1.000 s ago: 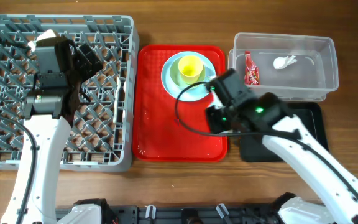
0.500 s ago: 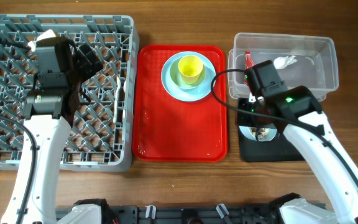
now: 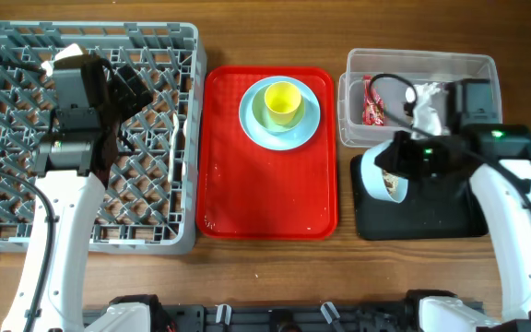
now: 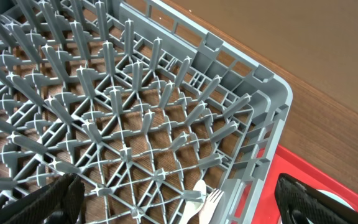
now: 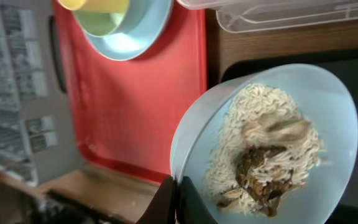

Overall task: Sort waste into correct bins and load items into the dishwasher rack
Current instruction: 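Carry the rice bowl over the black tray with the right gripper, then tip the bowl to pour rice and scraps onto the black tray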

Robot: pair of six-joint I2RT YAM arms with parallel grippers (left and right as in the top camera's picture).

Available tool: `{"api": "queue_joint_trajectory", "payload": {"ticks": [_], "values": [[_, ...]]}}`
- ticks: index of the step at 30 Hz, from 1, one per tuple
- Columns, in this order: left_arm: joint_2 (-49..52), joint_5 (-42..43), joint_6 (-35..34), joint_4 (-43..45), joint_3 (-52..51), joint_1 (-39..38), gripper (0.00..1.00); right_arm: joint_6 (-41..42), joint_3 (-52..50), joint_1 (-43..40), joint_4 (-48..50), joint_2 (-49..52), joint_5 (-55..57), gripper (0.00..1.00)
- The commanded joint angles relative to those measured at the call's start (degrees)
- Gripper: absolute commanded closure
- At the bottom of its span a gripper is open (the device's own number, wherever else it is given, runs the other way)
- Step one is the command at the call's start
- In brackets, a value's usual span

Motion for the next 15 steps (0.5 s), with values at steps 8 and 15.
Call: {"api": "queue_joint_trajectory", "payload": {"ticks": [8,15], "values": [[-0.31,0.31,-0.76,0.15,0.87,0.33,0.00,-17.92,-8.94,-20.92,0.50,-0.74,-29.92,0.96],[-0.31,0.31,-0.74,0.13,0.87,0.33,0.00,-21.51,-13.79,-28.09,3.80,-0.74,-38.14,0.96]]}}
